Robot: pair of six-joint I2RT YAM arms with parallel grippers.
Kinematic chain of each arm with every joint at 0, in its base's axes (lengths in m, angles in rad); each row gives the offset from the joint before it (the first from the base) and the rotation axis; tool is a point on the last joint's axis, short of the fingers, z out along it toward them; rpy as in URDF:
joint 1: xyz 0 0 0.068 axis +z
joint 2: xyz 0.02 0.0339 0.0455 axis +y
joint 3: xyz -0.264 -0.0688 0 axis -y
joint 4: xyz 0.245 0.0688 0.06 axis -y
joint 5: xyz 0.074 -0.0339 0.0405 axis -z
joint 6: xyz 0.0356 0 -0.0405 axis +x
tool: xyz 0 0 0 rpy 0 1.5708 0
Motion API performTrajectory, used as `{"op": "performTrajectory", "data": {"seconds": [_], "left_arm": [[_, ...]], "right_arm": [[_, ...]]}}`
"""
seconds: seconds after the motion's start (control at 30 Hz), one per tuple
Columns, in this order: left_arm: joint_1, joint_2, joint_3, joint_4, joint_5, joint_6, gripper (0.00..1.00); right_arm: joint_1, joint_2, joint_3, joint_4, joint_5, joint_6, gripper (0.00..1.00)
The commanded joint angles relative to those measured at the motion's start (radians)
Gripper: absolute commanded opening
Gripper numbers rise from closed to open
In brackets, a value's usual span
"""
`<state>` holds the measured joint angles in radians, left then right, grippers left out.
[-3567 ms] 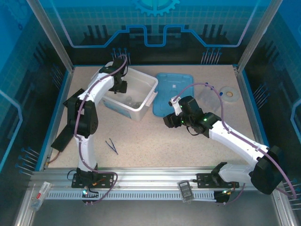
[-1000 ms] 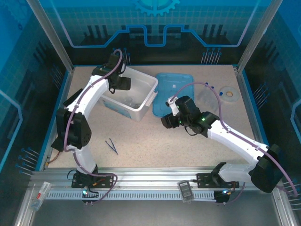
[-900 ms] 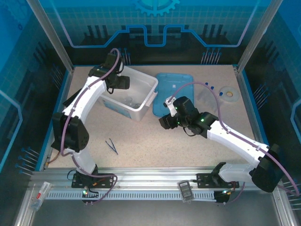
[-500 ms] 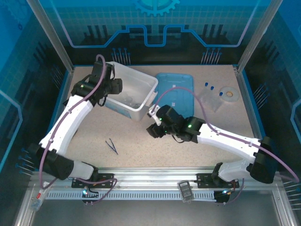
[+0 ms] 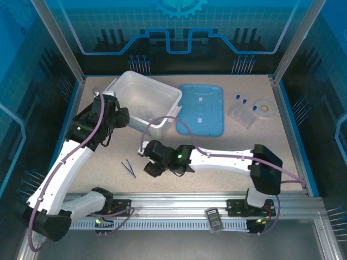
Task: Organize the chemistry lab equipment
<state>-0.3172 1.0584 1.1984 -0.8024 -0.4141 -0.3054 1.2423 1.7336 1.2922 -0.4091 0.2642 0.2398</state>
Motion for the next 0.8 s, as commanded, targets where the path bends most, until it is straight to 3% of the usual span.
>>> {"op": "performTrajectory", "data": {"seconds": [0.0,0.5,0.77], "left_arm": [[0.005,-0.033,-0.032,-0.018,0.015,-0.04,0.69],[0.099,-0.078,-0.119,0.062,0.098,-0.061,0.86],[0.222,-0.092,-0.119,0.075,0.212,-0.058,0.88]], "right_arm": [[0.042,0.082,0.083,0.015,-0.025,0.016,0.62],[0.066,0.359,0.334,-0.028,-0.106,0.008,0.61],[0.038,0.48,0.461,-0.066,-0.144,0.031,0.6]]}}
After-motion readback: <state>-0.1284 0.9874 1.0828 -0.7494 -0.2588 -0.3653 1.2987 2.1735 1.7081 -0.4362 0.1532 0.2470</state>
